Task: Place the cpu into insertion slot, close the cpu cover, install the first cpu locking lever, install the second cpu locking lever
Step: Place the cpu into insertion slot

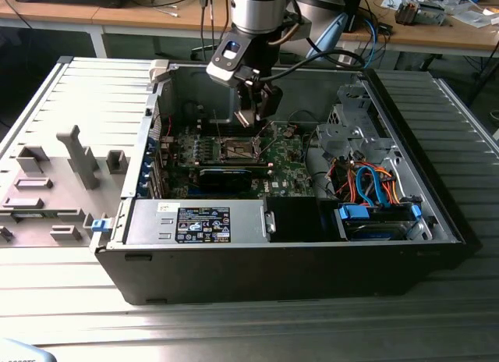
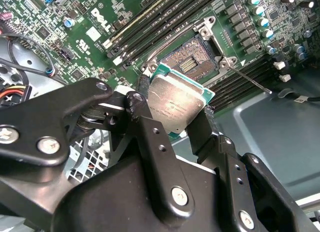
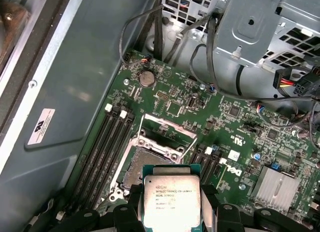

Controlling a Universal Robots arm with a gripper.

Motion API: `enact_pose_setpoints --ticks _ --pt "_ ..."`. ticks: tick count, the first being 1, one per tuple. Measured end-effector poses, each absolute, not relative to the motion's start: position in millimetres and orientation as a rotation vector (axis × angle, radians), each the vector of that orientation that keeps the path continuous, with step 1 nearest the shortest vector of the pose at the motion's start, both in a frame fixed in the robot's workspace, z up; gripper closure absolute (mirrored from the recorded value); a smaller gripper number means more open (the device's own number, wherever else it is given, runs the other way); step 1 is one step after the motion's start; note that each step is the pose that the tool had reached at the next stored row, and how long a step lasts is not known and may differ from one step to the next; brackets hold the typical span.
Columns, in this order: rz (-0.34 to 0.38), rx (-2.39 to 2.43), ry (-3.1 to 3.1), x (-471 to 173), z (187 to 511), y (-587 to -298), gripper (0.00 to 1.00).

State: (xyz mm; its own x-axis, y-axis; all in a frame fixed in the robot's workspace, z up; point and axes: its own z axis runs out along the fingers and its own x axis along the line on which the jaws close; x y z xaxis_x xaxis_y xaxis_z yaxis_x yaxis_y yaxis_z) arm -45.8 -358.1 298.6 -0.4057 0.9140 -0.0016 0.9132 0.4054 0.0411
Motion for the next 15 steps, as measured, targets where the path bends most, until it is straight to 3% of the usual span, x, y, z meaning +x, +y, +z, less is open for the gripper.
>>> enact_pose_setpoints --ticks 15 --pt "0.051 1.799 2.544 -45.8 297.1 -358.1 0.45"
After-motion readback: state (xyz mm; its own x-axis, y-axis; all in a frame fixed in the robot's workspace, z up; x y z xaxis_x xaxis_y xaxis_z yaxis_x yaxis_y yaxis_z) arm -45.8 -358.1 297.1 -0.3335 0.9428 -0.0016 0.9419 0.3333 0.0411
